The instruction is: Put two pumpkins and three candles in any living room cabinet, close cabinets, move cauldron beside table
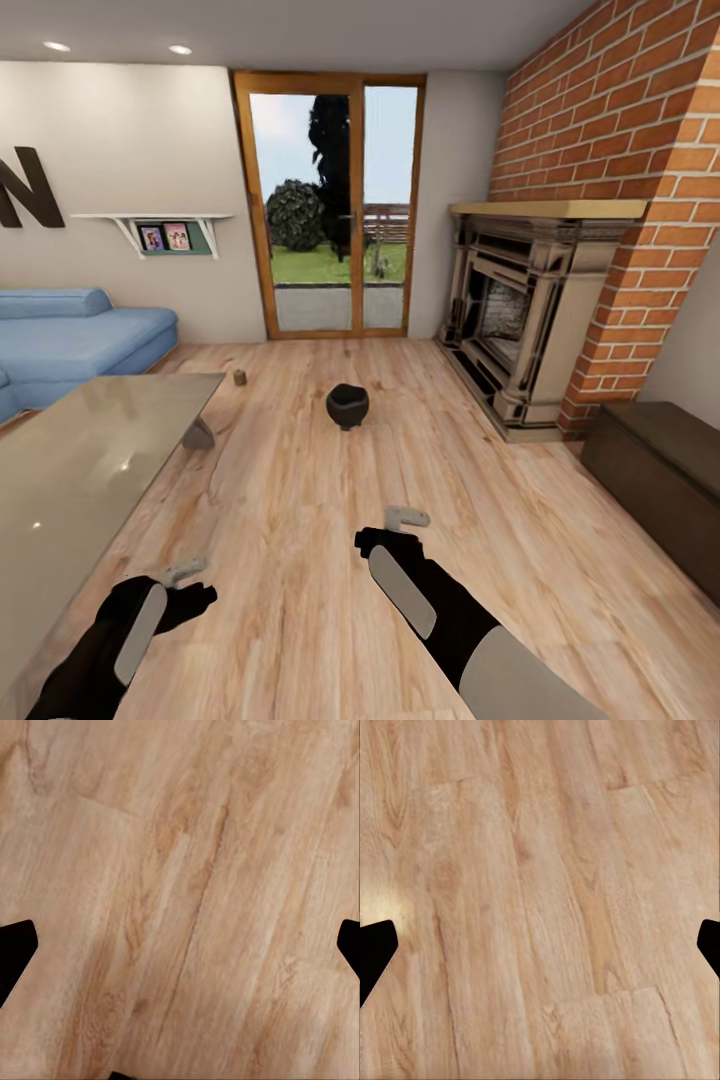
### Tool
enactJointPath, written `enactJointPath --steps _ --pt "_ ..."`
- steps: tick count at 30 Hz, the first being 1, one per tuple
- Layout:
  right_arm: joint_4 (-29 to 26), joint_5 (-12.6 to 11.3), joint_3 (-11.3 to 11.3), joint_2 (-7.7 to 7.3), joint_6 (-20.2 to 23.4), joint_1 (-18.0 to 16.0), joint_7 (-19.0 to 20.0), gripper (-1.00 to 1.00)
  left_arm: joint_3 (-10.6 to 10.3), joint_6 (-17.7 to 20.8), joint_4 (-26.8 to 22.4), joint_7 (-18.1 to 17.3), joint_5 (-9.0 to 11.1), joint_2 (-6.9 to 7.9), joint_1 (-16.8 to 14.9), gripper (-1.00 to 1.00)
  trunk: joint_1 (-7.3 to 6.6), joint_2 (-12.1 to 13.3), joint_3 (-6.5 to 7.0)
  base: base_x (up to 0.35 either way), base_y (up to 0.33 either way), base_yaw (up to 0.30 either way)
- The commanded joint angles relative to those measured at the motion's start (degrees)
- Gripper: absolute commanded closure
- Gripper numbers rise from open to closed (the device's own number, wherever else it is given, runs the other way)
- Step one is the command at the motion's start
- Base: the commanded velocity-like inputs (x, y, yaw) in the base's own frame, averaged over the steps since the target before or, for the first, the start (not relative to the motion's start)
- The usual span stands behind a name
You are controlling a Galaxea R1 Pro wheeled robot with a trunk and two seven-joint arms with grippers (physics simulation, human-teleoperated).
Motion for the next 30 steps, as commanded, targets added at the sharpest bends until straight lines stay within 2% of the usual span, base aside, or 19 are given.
enactJointPath --steps 1,4,7,9,12,15,17,19,22,24,26,30 --pt "0.0 0.0 0.0 0.00 0.0 0.1 -0.1 -1.00 -0.1 -1.2 1.6 0.0 -0.1 0.00 0.0 -1.00 0.00 0.0 0.00 0.280 0.214 -0.010" --pt "0.4 -0.1 0.0 0.00 -0.2 0.7 -0.1 -1.00 -0.3 -2.6 3.5 0.0 -0.7 0.20 0.0 -1.00 0.00 0.0 -0.01 0.279 0.208 -0.005" --pt "2.2 0.1 0.1 0.00 -1.5 2.2 -0.2 -1.00 -0.5 -4.3 5.4 0.0 -1.4 1.39 0.0 -1.00 0.00 0.0 -0.02 0.260 0.183 0.001" --pt "3.3 0.1 0.1 0.00 -3.8 4.9 -0.1 -1.00 -0.6 -8.3 8.6 0.0 -1.6 1.97 0.0 -1.00 0.00 0.0 -0.12 0.231 0.157 0.043" --pt "4.3 0.4 0.1 0.00 -6.0 7.5 -0.1 -1.00 -0.7 -12.3 13.3 0.0 -1.8 2.24 0.0 -1.00 0.00 0.0 -0.33 0.221 0.147 0.073" --pt "5.6 2.0 0.1 0.00 -10.2 10.9 0.1 -1.00 -0.9 -15.8 16.9 0.0 -1.9 2.24 0.0 -1.00 0.00 0.0 -0.58 0.216 0.137 0.078" --pt "7.1 3.8 0.1 0.00 -13.5 12.9 0.3 -1.00 -1.7 -17.5 18.4 0.0 -2.0 2.22 0.0 -1.00 0.00 0.0 -0.76 0.208 0.121 0.045" --pt "8.7 5.8 0.1 0.00 -15.9 14.1 0.5 -1.00 -3.6 -18.5 19.1 0.0 -2.0 2.21 0.0 -1.00 0.00 0.0 -0.94 0.193 0.070 0.023" --pt "11.3 8.2 0.1 0.00 -18.2 15.1 0.7 -1.00 -7.9 -19.3 19.7 0.0 -2.0 2.14 0.0 -1.00 0.00 0.0 -1.13 0.187 0.027 0.009" --pt "12.7 8.9 0.1 0.00 -19.7 15.3 0.7 -1.00 -9.5 -19.5 19.9 0.0 -1.9 2.11 0.0 -1.00 0.00 0.0 -1.16 0.211 0.039 0.003" --pt "14.4 9.2 0.1 0.00 -21.5 15.4 0.7 -1.00 -10.0 -19.6 19.9 0.0 -1.8 2.13 0.0 -1.00 0.00 0.0 -1.18 0.243 0.078 0.001" --pt "16.0 9.2 0.1 0.00 -22.6 15.4 0.7 -1.00 -10.3 -19.6 19.9 -0.1 -1.8 2.04 0.0 -1.00 0.00 0.0 -1.18 0.289 0.073 0.000"
